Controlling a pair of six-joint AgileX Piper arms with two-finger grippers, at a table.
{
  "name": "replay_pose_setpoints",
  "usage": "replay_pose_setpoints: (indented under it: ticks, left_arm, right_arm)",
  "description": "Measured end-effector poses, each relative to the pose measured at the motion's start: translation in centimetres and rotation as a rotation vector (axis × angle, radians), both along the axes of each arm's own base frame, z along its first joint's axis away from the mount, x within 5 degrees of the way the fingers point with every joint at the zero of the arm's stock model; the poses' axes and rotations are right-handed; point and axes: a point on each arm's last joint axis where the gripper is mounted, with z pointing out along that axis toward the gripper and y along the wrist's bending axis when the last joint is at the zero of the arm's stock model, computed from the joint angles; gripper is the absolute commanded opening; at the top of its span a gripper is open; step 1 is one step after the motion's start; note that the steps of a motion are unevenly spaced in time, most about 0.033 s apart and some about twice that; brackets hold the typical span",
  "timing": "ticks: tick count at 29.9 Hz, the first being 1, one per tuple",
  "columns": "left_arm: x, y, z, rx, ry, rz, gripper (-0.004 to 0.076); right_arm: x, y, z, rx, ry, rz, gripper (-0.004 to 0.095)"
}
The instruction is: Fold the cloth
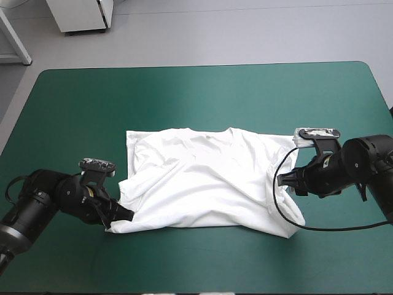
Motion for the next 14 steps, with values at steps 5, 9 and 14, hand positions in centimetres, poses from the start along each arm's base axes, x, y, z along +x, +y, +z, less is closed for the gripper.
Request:
replay_pose_setpoints:
  ticks: [5, 9, 14]
  left_arm:
    - [-0.4, 0.0, -2.7, -0.008, 0.035, 0.018, 0.02]
    - [-0.1, 0.1, -4.6, 0.011, 0.077, 0.082, 0.02]
    - [0.7, 0.3, -5.6, 0.05, 0.074, 0.114, 0.0201]
  right_arm:
    - [0.0, 0.0, 0.0, 0.004, 0.002, -0.011, 0.0484]
    - [0.0, 0.0, 0.0, 0.007, 0.004, -0.016, 0.0484]
    - [0.0, 0.0, 0.0, 0.013, 0.006, -0.024, 0.0484]
